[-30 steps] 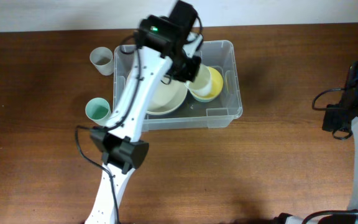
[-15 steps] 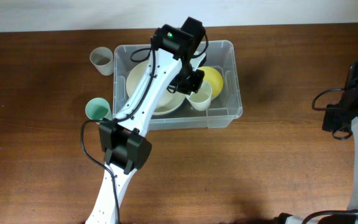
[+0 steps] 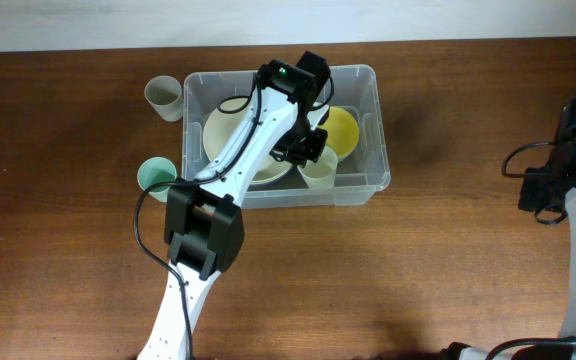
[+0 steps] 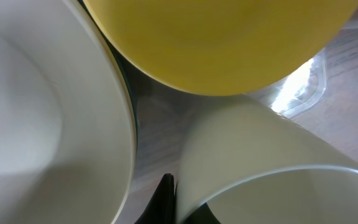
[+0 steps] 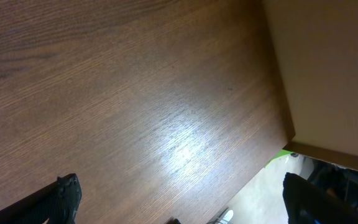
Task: Pack container
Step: 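Carry the white cup into the bin's front right and lower it, then release the white cup and retract the left gripper left, then grasp the grey-white cup at back left with the left gripper, then carry the grey-white cup into the bin and drop it into the white cup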
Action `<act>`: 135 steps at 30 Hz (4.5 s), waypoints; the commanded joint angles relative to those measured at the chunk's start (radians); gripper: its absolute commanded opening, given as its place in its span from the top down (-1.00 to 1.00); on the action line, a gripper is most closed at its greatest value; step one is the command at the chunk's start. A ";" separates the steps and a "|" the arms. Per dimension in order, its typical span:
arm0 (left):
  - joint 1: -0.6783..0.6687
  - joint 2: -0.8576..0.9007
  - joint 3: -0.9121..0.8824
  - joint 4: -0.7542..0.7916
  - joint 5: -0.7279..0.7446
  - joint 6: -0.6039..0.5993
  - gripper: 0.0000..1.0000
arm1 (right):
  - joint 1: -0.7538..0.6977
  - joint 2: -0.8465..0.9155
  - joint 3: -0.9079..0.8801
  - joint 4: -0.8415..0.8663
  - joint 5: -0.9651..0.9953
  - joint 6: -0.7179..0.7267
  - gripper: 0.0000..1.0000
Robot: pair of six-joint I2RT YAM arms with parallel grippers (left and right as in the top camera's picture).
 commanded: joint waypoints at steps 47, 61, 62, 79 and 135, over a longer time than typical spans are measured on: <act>0.607 0.000 0.684 -0.216 -0.227 -0.145 -0.99 | -0.003 0.003 -0.005 0.003 0.002 0.005 -0.98; 0.665 0.085 0.516 0.002 -0.150 -0.146 -0.99 | -0.003 0.003 -0.005 0.003 0.002 0.005 -0.98; 0.664 0.090 0.500 0.012 -0.137 -0.143 -0.99 | -0.003 0.003 -0.005 0.003 0.002 0.005 -0.98; 0.653 0.273 0.473 0.021 -0.130 -0.140 -0.99 | -0.003 0.003 -0.005 0.003 0.002 0.005 -0.98; 0.238 -0.137 0.659 -0.220 0.137 0.082 0.99 | -0.003 0.003 -0.005 0.003 0.002 0.005 -0.98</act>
